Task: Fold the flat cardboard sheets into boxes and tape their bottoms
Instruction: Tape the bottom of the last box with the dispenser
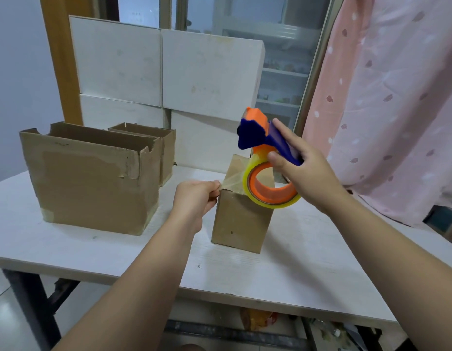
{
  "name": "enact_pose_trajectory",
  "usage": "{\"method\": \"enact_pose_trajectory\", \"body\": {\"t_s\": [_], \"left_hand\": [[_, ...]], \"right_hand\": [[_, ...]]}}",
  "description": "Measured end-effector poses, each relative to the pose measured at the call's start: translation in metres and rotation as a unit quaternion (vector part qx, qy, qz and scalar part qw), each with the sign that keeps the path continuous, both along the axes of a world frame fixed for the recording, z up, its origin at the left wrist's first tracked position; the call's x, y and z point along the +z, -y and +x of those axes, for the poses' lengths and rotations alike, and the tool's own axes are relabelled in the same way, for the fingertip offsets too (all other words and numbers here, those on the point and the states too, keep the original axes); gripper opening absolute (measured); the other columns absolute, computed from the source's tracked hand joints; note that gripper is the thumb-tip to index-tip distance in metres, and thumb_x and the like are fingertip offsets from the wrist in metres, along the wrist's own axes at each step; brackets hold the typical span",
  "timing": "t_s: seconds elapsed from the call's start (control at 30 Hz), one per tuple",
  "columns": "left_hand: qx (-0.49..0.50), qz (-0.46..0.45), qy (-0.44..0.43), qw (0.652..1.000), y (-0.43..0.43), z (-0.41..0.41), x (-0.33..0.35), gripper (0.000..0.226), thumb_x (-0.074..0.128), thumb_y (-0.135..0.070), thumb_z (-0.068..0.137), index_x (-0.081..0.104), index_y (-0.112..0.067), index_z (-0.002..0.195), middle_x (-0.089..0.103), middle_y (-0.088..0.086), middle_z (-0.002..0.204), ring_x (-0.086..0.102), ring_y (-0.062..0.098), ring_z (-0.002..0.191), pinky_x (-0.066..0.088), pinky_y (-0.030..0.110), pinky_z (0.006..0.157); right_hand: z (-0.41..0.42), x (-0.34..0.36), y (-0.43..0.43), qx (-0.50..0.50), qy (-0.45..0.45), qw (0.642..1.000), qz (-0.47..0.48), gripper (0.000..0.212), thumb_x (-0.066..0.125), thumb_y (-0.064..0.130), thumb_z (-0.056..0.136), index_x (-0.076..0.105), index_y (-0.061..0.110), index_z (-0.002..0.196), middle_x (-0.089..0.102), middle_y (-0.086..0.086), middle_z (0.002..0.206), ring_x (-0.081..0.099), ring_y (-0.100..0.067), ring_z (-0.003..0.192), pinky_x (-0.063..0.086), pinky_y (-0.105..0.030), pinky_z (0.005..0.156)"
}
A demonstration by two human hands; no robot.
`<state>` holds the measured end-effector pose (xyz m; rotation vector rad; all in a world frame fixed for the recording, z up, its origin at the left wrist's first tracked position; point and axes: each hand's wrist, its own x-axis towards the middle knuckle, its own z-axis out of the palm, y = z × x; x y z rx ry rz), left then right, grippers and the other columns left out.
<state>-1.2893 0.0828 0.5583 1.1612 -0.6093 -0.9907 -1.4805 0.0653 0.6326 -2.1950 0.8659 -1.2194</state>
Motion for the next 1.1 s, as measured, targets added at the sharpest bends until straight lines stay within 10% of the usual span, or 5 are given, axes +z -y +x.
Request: {"method": "enact_pose_trajectory", "body": {"t_s": [0.2, 0.53, 1.1], "left_hand": [[-0.004, -0.007, 0.005, 1.000, 0.004, 0.000, -0.002, 0.015, 0.065, -0.005, 0.083, 0.067, -0.004, 0.068, 0.065, -0.001, 0.055, 0.065, 0.014, 0.067, 0.056, 0.025, 0.075], [-0.008, -0.008, -0.021, 1.000, 0.007, 0.000, -0.005, 0.016, 0.066, -0.010, 0.087, 0.065, -0.001, 0.074, 0.061, 0.003, 0.059, 0.064, 0.016, 0.065, 0.057, 0.025, 0.069], [0.012, -0.011, 0.048, 0.999, 0.007, 0.000, -0.006, 0.027, 0.066, -0.007, 0.085, 0.057, -0.001, 0.060, 0.054, 0.006, 0.058, 0.057, 0.018, 0.062, 0.058, 0.027, 0.070]], "right_hand": [[0.003, -0.020, -0.003, 0.006, 0.152, 0.988, 0.014, 0.059, 0.063, 0.049, 0.077, 0.038, 0.052, 0.130, 0.055, 0.026, 0.130, 0.055, 0.003, 0.114, 0.049, -0.022, 0.095], [-0.001, -0.025, -0.013, 0.022, 0.106, 0.994, -0.022, 0.080, 0.056, 0.082, 0.064, 0.029, 0.054, 0.133, 0.044, 0.051, 0.121, 0.047, 0.015, 0.117, 0.040, -0.007, 0.090], [0.003, -0.026, -0.009, 0.021, 0.155, 0.988, 0.018, 0.068, 0.058, 0.073, 0.067, 0.033, 0.058, 0.128, 0.052, 0.033, 0.129, 0.054, -0.002, 0.119, 0.042, -0.045, 0.106]]}}
